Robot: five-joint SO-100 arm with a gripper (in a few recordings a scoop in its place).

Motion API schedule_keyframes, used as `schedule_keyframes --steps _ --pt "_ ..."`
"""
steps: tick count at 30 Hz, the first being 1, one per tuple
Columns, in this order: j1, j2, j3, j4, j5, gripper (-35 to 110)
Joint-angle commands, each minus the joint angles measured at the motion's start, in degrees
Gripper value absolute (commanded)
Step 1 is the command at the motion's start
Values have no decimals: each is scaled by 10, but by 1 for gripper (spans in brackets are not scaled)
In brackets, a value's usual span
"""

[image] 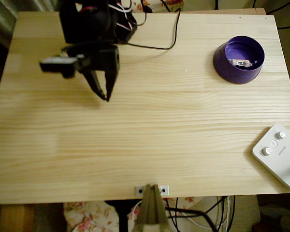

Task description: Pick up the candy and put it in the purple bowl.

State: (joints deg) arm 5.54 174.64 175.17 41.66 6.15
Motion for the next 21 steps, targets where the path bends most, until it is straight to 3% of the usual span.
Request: schedule_keyframes --steps 1,21 --pt "5 144 -14 85 9 -1" --pt "-16 144 -12 135 5 -1"
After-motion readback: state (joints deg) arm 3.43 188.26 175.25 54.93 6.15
